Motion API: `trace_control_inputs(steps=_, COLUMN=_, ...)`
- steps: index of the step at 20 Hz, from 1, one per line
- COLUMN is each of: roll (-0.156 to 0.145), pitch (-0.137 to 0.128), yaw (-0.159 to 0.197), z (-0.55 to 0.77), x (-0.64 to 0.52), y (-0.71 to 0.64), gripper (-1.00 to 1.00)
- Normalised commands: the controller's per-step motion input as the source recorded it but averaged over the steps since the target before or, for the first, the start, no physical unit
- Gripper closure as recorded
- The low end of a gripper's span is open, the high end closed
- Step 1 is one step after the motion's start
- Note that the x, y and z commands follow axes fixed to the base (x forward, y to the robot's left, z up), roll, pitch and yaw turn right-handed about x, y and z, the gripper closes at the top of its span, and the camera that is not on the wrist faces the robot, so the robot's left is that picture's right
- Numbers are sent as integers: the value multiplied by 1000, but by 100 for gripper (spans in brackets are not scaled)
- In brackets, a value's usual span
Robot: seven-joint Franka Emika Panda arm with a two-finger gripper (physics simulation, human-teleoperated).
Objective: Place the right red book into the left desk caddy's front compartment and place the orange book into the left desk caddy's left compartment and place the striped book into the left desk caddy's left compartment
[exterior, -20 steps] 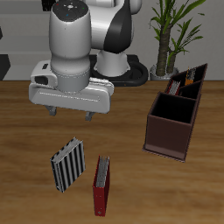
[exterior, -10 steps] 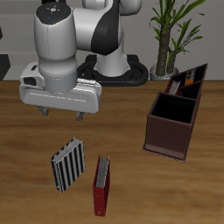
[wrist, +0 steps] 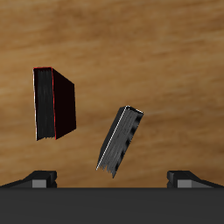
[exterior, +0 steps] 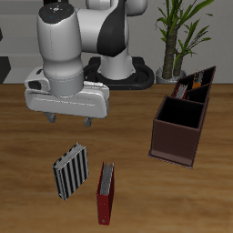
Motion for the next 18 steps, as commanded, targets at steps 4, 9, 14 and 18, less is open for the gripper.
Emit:
trace_control_inputs(steps=4, roll=-31, pitch=-73, yaw=-70, z=21, x=-63, y=-153, gripper=-100)
trace_control_inputs(steps=9, roll=-14, pitch=-39, yaw=-42, z=-63, x=31, y=-116, gripper=-100)
trace_control_inputs(steps=14, roll=18, pitch=10, yaw=-18, z=-335, x=87, y=33, gripper=-100)
trace_control_inputs(steps=18, roll=-25, pitch=38, yaw=-45, z=-474, x=189, y=-63, gripper=-100)
